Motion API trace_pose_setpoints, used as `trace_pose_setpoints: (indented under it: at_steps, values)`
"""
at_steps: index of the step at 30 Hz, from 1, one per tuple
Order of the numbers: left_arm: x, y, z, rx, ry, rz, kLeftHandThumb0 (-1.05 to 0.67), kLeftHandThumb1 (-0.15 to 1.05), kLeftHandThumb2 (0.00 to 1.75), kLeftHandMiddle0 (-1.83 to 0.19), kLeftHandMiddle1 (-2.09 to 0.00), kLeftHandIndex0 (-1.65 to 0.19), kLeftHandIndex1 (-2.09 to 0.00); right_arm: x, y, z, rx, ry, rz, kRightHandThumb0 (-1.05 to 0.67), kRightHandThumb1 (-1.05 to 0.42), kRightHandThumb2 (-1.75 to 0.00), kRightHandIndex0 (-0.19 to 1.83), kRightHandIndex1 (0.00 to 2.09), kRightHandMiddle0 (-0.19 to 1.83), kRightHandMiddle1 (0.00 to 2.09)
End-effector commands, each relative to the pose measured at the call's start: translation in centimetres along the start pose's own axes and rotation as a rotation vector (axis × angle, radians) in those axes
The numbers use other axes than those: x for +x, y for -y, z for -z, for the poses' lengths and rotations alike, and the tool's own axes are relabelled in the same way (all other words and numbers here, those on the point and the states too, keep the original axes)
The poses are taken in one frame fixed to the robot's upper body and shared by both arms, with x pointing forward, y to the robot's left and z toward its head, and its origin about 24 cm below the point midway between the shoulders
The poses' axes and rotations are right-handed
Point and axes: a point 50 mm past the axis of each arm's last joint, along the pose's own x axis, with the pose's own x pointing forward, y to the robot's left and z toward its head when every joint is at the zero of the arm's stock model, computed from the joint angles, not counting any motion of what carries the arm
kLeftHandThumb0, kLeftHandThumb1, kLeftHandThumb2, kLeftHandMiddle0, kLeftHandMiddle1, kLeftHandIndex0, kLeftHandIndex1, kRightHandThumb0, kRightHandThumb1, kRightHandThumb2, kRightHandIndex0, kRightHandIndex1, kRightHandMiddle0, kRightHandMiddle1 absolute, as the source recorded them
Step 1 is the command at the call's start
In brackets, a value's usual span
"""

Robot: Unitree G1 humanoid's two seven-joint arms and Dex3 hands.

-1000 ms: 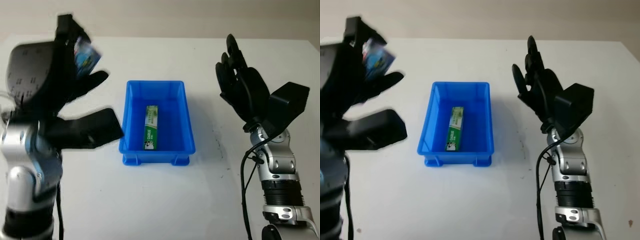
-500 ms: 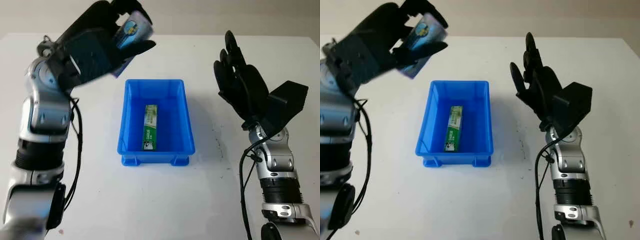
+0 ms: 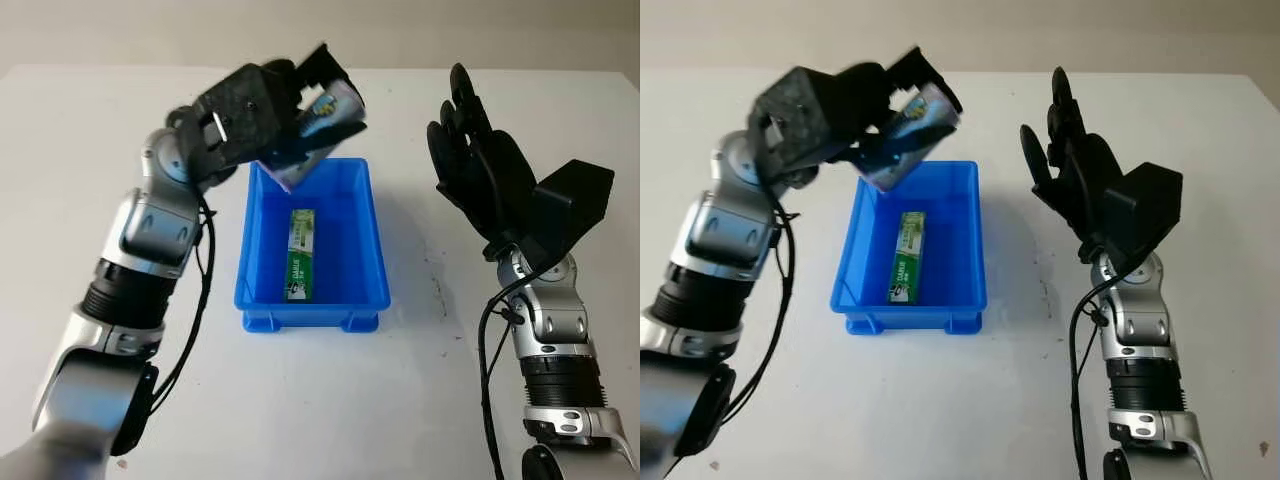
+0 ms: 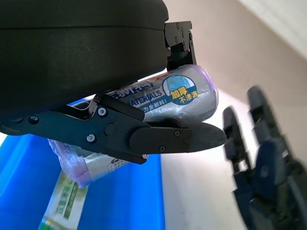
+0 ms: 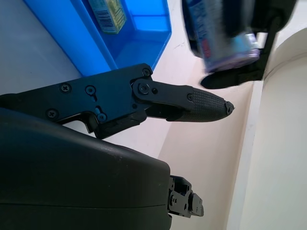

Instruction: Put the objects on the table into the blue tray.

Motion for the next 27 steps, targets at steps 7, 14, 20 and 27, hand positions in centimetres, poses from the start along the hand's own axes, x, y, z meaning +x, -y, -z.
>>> trace_pose_setpoints:
  at_steps: [7,14,20,27]
  values:
    - [0.3,2.1,1.3,0.246,-0.037,-0.04,-0.41,1.05,0.4,-0.74,-2.09,-0.48,-2.09,-0.2,0.2,-0.4,0.002,0.017,0.012,-0.64,-1.05,-0.53,-0.19,0.0,-0.19,0.0]
    - [0.2,2.3,1.3,0.435,-0.103,-0.036,-0.49,1.05,0.36,-0.39,-2.09,-0.03,-1.91,-0.2,0.3,-0.4,0.003,0.019,0.017,-0.66,-1.05,-0.52,-0.19,0.0,-0.19,0.0]
    - [-0.1,2.1,1.1,0.409,-0.08,0.001,-0.6,1.05,0.45,0.14,-1.02,0.13,-0.41,-0.1,0.2,-0.4,0.006,0.022,0.015,-0.64,-1.05,-0.52,-0.19,0.0,-0.19,0.0]
    - [-0.6,1.3,0.7,0.246,-0.035,-0.01,-0.64,1.05,0.51,0.18,-0.07,0.18,-0.1,-0.1,0.2,-0.4,-0.003,0.023,0.014,-0.65,-1.05,-0.52,-0.19,0.0,-0.19,0.0]
